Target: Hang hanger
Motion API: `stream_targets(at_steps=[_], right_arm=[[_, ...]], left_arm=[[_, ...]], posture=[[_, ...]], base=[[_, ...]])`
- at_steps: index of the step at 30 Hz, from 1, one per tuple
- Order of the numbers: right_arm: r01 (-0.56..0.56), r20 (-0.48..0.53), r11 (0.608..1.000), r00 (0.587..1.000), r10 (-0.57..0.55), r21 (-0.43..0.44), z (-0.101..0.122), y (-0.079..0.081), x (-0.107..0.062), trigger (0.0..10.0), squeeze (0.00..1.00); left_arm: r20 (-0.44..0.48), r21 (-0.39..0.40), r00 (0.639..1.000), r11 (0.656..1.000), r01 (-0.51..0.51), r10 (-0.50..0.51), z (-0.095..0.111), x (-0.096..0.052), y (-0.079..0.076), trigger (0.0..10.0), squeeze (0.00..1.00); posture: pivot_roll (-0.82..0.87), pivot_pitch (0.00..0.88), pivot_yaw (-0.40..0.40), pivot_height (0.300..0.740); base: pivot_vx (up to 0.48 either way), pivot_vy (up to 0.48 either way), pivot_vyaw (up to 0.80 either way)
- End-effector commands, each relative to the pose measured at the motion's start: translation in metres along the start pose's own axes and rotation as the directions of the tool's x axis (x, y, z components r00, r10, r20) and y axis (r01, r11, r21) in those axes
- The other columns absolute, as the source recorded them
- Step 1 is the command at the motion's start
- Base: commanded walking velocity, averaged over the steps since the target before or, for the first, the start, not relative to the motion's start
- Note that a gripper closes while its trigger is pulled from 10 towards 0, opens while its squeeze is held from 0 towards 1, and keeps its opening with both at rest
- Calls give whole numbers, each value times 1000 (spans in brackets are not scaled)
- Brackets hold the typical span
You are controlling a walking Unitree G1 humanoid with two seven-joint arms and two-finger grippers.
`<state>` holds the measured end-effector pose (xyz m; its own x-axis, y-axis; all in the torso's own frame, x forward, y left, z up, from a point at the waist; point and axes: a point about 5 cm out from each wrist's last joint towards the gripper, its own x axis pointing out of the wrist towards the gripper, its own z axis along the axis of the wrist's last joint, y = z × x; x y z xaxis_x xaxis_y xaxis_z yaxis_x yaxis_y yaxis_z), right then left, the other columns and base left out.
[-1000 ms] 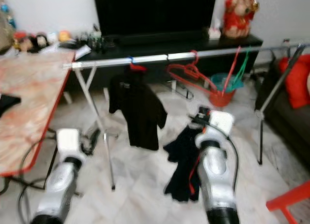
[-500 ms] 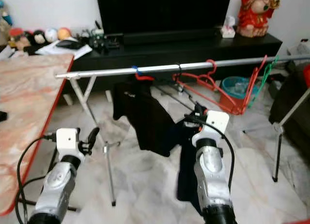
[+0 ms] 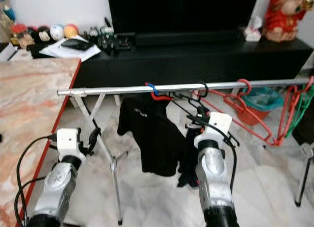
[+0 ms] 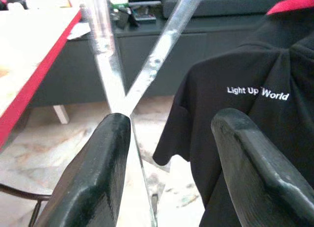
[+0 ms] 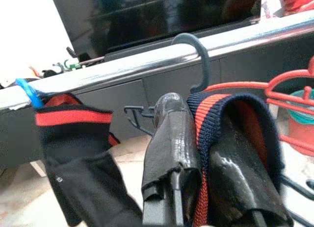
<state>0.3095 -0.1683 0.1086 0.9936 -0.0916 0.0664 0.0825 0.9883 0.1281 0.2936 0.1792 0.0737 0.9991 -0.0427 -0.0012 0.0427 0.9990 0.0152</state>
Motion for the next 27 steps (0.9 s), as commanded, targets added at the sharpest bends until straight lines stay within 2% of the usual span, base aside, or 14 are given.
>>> stream_targets(at_steps=[1,27], right_arm=[[24,16,1000,1000,-24,-6,3,-8,0,10000,0],[16,4,1000,1000,-16,-3,-1,-5,-2,10000,0]], left_arm=[[6,5,1000,1000,16,-16,1,0,-5,10000,0],[18,11,1000,1000,17,-18,3,0,-5,10000,0]], posture=[[-43,0,16,740],[-42,0,15,740]], base=[[0,0,0],[9,-391,0]])
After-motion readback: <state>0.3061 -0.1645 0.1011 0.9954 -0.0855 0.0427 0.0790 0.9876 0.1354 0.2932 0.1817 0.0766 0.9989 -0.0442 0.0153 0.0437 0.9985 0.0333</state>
